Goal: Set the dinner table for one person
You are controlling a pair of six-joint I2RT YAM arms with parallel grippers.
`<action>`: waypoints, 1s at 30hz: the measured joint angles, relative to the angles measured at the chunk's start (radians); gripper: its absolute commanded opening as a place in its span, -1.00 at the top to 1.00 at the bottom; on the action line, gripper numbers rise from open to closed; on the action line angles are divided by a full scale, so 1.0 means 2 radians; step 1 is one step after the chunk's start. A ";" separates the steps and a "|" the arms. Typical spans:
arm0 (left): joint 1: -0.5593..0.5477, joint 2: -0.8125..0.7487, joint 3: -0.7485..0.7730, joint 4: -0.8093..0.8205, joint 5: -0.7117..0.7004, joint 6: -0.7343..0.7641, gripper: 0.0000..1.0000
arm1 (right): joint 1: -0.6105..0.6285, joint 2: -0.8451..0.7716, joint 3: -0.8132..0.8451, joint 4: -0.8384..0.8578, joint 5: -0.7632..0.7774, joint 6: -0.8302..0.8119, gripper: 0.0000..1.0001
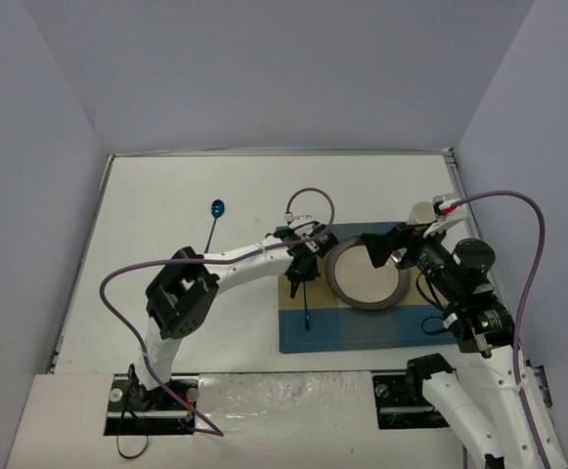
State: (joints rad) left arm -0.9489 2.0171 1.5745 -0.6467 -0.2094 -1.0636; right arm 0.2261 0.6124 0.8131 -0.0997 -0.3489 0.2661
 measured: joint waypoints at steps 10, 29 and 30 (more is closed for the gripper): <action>0.000 0.008 0.000 0.000 -0.009 -0.011 1.00 | 0.014 -0.011 0.000 -0.014 0.002 -0.013 -1.00; 0.000 0.030 0.000 -0.011 -0.002 0.008 0.87 | 0.015 -0.013 0.000 -0.020 0.006 -0.020 -1.00; 0.000 0.030 0.000 -0.011 -0.002 0.008 0.82 | 0.015 -0.013 0.000 -0.020 0.006 -0.020 -1.00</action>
State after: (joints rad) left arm -0.9489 2.0773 1.5745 -0.6688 -0.2142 -1.0474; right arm 0.2569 0.5858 0.8122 -0.1405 -0.3367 0.2264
